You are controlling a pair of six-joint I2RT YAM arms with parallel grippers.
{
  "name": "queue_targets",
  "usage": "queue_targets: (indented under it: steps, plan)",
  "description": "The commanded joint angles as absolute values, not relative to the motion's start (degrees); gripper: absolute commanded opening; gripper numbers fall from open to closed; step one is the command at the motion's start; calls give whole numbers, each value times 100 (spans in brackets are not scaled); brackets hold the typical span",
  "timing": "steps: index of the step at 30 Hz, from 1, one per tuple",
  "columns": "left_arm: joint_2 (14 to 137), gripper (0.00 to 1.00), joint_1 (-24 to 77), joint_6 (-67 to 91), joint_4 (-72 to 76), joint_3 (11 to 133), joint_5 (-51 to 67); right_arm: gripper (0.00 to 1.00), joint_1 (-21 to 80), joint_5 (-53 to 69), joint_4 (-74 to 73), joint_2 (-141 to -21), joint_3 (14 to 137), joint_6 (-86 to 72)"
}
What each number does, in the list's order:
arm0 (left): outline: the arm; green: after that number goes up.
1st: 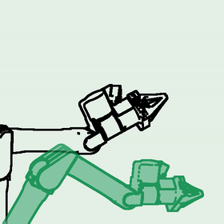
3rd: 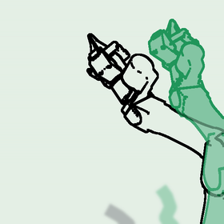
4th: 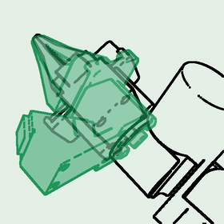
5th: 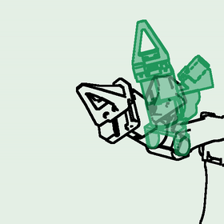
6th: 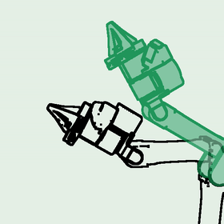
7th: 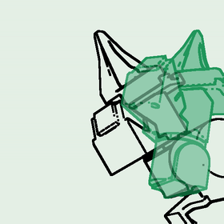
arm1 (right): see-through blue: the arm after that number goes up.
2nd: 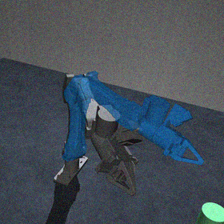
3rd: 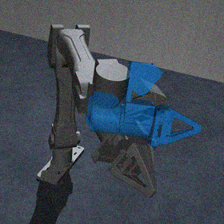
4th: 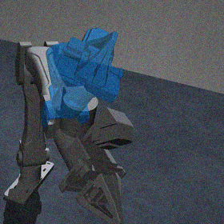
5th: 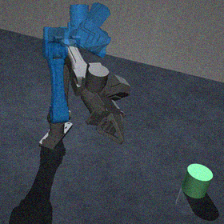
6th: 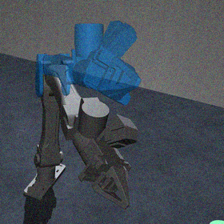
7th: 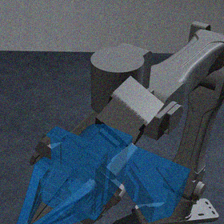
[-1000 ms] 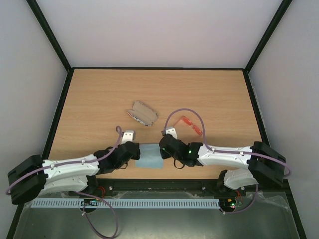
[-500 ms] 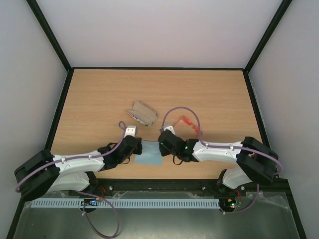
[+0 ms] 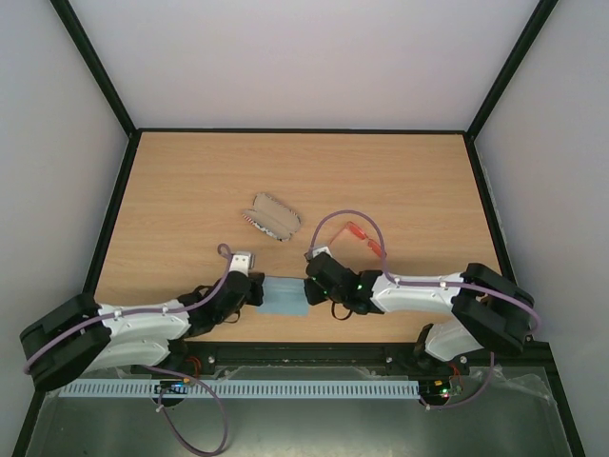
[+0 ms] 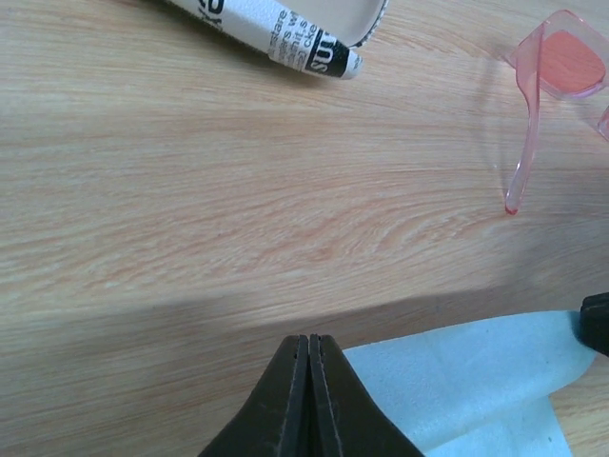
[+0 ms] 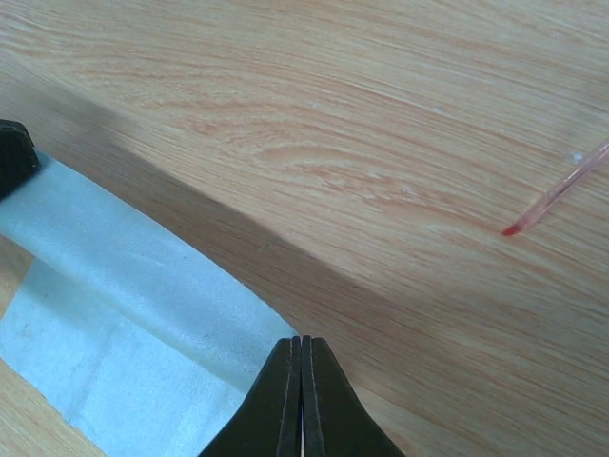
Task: Organize the sunglasses
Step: Fold the glasses cleaning cloth at the center of the board.
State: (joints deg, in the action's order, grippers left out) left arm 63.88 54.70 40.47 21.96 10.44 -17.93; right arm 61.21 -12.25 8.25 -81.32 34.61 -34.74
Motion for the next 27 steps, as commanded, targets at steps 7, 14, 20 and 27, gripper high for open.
queue_targets:
  steps: [7, 14, 20, 27]
  plan:
    - [5889, 6, 5643, 4257, 2561, 520, -1819, 1, 6391, -1172, 968, -7958, 3210, -3612]
    - [5880, 7, 5849, 4388, 2549, 428, -1904, 2, 6568, -1285, 967, -8071, 3200, -3615]
    - [5908, 7, 6118, 4574, 2480, 405, -2090, 1, 6688, -1394, 958, -8056, 3117, -3827]
    - [5812, 8, 6368, 4748, 2277, 396, -2307, 1, 6765, -1424, 1013, -7972, 2947, -3923]
